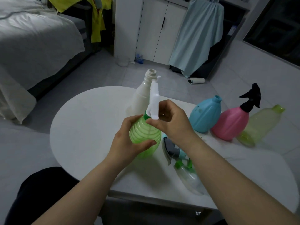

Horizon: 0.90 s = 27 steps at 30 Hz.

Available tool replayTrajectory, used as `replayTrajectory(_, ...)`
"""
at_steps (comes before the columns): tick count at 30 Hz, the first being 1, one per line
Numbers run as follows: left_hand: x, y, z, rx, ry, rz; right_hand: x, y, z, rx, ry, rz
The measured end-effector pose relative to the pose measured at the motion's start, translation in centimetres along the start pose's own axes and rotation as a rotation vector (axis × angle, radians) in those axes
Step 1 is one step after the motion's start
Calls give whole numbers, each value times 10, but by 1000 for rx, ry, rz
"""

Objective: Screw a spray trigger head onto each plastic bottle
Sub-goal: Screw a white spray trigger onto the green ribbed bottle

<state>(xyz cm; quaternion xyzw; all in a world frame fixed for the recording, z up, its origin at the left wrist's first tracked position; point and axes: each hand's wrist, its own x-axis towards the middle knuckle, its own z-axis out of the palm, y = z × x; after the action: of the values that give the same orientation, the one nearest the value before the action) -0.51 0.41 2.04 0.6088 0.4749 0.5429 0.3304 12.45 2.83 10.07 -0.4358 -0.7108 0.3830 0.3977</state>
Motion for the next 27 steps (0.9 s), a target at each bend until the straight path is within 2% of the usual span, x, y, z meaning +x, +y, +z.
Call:
replayTrajectory(2, 0, 3, -2, -37, -47, -17, 0, 1, 1, -59, 6, -9)
replayTrajectory(5, 6, 7, -22, -146, -228, -71, 3, -3, -9, -78, -82, 62)
replayTrajectory(10, 22, 12, -30, -22, -399, -79, 5, -3, -18, -25, -192, 130)
replayTrajectory(12, 21, 11, -21, -29, -369, -103, 4, -1, -16, 19, -148, 125)
replayTrajectory(16, 6, 7, 4, 144, -47, -30, 2, 4, -10, -11, -6, 76)
replayTrajectory(17, 4, 7, 6, 167, -13, -18, 2, 4, -10, -26, 6, 82)
replayTrajectory(18, 3, 7, 5, 149, -25, -8, 3, 4, -10, -34, 1, 90)
replayTrajectory(22, 13, 4, -20, 33, -280, -40, 5, 0, -18, 41, -180, 108)
replayTrajectory(24, 15, 4, -22, 17, -345, -69, 5, 1, -19, 83, -212, 117)
replayTrajectory(25, 14, 4, -18, 12, -325, -77, 5, 2, -18, 85, -181, 118)
replayTrajectory(27, 8, 1, -3, 55, -178, -50, 4, 6, -13, 23, -33, 90)
